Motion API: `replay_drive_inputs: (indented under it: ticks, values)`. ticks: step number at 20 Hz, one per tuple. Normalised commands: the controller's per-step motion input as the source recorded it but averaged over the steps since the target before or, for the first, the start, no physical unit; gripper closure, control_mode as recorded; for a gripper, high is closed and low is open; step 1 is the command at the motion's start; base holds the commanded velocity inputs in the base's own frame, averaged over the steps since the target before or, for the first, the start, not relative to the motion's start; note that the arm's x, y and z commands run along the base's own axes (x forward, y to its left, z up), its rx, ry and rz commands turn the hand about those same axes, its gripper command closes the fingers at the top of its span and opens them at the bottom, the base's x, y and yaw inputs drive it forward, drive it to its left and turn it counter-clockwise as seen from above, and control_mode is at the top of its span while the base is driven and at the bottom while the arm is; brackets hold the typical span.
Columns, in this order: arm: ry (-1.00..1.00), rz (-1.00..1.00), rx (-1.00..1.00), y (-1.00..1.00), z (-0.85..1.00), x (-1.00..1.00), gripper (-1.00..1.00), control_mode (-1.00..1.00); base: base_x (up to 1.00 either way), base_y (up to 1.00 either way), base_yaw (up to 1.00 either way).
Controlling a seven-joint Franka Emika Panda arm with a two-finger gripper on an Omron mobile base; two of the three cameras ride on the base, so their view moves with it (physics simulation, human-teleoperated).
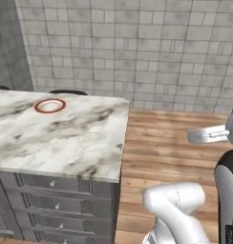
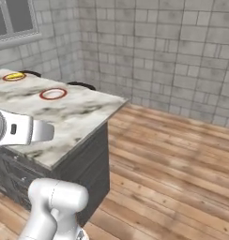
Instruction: Transport the steak and corn to the fridge. Place the steak on the rack containing meat and place the corn on the rack containing the vegetable, ensuring meats and vegetables are on different racks.
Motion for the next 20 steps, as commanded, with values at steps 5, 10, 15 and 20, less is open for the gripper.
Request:
replay_drive_inputs:
  ticks: [5,10,15,20]
  values:
    - [0.0,0.0,0.0,0.0,0.0,0.0,-1.0,1.0,0.29,-1.0,0.37]
    - [0.0,0.0,0.0,0.0,0.0,0.0,-1.0,1.0,0.27,-1.0,0.38]
    - [0.0,0.0,0.0,0.0,0.0,0.0,-1.0,1.0,0.32,-1.0,0.34]
    - [0.0,0.0,0.0,0.0,0.0,0.0,-1.0,1.0,0.4,-1.0,0.33]
